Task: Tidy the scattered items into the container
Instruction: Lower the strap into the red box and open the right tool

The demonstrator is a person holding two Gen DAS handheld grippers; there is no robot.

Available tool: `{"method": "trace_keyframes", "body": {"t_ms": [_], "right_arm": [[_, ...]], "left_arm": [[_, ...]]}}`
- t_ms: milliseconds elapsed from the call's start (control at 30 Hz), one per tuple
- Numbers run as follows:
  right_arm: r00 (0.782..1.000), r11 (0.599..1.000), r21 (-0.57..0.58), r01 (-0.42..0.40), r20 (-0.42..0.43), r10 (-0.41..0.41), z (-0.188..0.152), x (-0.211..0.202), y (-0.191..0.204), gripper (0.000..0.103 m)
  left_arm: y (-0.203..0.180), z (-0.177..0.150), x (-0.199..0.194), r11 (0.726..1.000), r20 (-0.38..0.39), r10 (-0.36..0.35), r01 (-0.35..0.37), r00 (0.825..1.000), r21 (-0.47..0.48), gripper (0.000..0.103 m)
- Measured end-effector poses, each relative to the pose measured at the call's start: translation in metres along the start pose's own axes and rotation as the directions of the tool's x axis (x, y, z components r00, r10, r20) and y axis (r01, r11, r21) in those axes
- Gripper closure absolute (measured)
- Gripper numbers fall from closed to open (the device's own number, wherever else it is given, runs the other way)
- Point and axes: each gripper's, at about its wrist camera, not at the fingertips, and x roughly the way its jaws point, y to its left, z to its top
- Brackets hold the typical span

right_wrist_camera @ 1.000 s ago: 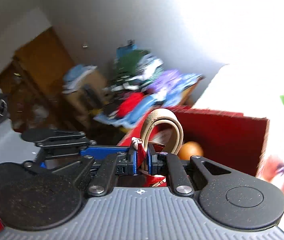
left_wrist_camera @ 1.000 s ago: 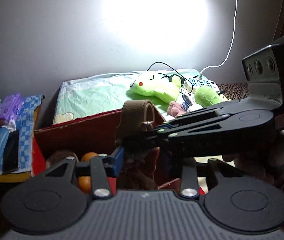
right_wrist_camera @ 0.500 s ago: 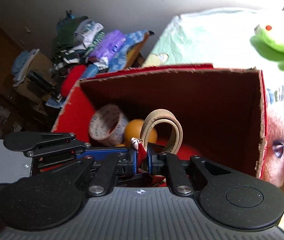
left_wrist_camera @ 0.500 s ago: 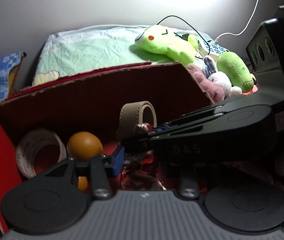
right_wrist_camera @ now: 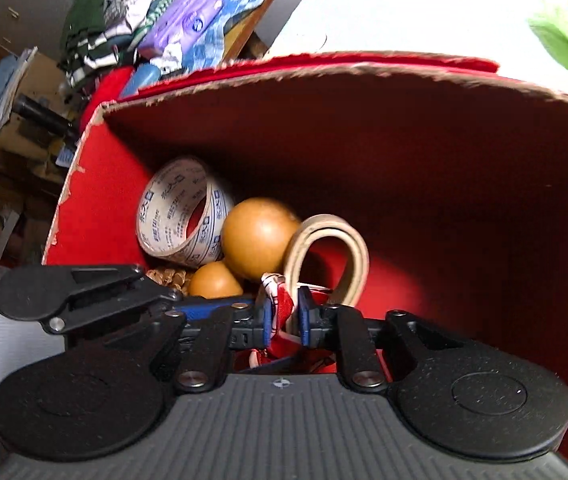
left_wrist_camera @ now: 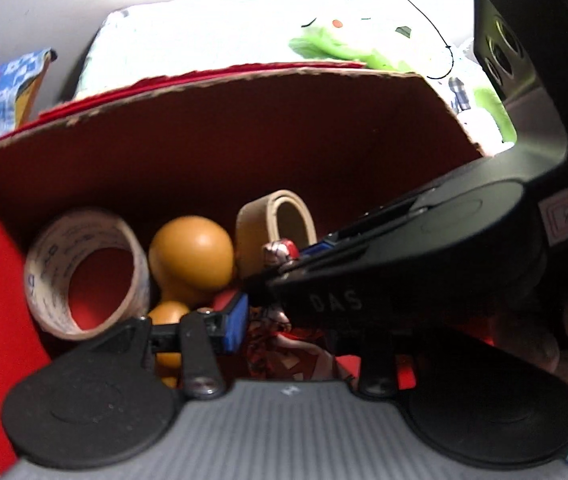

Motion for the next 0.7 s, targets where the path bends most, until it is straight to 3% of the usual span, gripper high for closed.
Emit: {"method": "trace_keyframes", "body": {"t_ms": [133, 267, 367, 500, 567, 633, 700], "right_arm": [[1.000, 1.000, 0.010, -0.011, 0.003, 0.011, -0.002, -0.001, -0.002, 0.077], [0.998, 0.999, 0.001, -0.038, 0.056, 0.038, -0.006, -0.009, -0.001, 0.063], [0.995, 1.000, -0.003, -0.025, 0.098, 0.025, -0.010, -0.016, -0.002, 0.064], [0.984, 0.999, 0.034, -0.040, 0.173, 0.034, -0.016, -0.035, -0.008, 0.068], [0.983, 0.999, 0.037, 0.008, 0.180, -0.014, -0.019, -0.039, -0.009, 0.068], [0.981, 0.994, 0.022, 0.108, 0.158, -0.110, -0.020, -0.035, -0.007, 0.072], [0.979, 0.991, 0.028, 0.134, 0.152, -0.136, -0.019, -0.033, -0.007, 0.073]], "left_arm": [[0.003, -0.001, -0.001, 1.000, -0.006, 0.006, -0.006, 1.000, -0.013, 0.063], [0.004, -0.003, -0.002, 0.999, -0.001, 0.040, -0.040, 0.999, -0.016, 0.063], [0.006, -0.005, -0.003, 0.996, -0.003, 0.089, -0.089, 0.996, -0.016, 0.066], [0.009, -0.010, -0.006, 0.994, -0.006, 0.101, -0.101, 0.995, -0.036, 0.066], [0.012, -0.008, -0.003, 0.994, -0.010, 0.095, -0.095, 0.995, -0.046, 0.066], [0.013, -0.010, 0.001, 0.995, -0.019, 0.084, -0.085, 0.996, -0.054, 0.066], [0.012, -0.010, 0.005, 0.995, -0.026, 0.086, -0.087, 0.996, -0.051, 0.066]]}}
